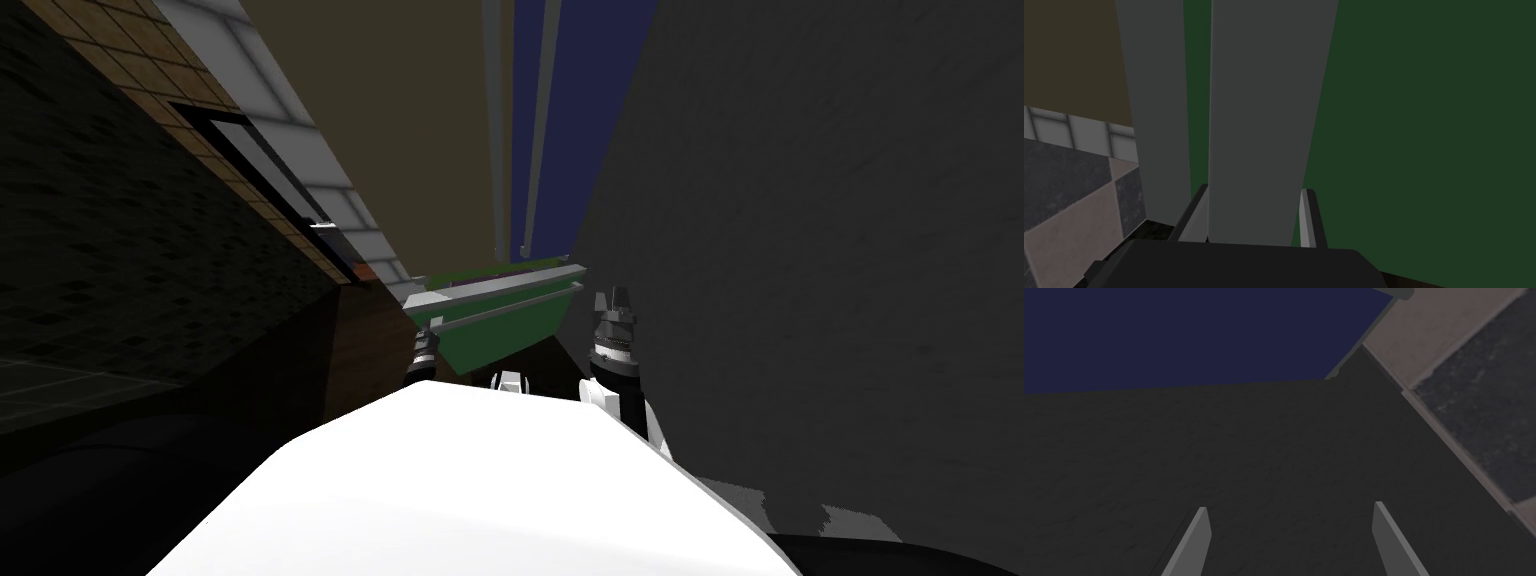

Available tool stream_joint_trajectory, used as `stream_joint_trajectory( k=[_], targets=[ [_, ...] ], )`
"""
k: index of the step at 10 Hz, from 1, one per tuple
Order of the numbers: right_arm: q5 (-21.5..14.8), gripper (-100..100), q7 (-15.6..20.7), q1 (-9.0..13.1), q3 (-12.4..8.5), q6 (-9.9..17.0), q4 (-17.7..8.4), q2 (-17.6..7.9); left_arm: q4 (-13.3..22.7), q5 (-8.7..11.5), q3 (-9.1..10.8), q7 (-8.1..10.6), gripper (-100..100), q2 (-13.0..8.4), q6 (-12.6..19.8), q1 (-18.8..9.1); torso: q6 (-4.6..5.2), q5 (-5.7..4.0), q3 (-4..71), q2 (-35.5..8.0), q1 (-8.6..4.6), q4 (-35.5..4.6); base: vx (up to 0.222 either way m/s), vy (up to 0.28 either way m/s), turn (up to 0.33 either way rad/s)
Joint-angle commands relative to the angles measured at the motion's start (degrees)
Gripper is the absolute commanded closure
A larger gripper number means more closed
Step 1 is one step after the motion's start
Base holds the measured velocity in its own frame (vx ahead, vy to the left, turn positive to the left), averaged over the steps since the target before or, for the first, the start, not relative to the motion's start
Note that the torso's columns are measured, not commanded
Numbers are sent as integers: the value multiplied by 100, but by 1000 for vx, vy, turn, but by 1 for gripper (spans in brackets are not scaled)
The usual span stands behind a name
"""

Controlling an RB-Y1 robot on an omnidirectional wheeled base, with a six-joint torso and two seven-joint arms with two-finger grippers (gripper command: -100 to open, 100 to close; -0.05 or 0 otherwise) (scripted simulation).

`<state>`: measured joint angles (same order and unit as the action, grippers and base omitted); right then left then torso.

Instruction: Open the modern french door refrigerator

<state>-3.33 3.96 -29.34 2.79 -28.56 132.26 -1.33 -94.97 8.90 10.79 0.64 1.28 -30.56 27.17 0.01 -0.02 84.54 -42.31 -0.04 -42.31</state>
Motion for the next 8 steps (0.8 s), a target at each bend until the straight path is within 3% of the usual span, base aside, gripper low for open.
stream_joint_trajectory(
  k=[1, 8],
  targets=[
    [0, 0, 0, -1, -1, 0, 0, -1, -27, -5, -33, 7, 100, 10, -14, 67, 1, -4, 16, 26, 16, -1, -105, -56, 6],
    [0, 0, 0, 0, 0, 0, 0, 0, -152, -25, -138, 28, 100, 31, -97, 266, 3, 3, -2, -2, -3, 4, -150, -85, 9]
  ],
)
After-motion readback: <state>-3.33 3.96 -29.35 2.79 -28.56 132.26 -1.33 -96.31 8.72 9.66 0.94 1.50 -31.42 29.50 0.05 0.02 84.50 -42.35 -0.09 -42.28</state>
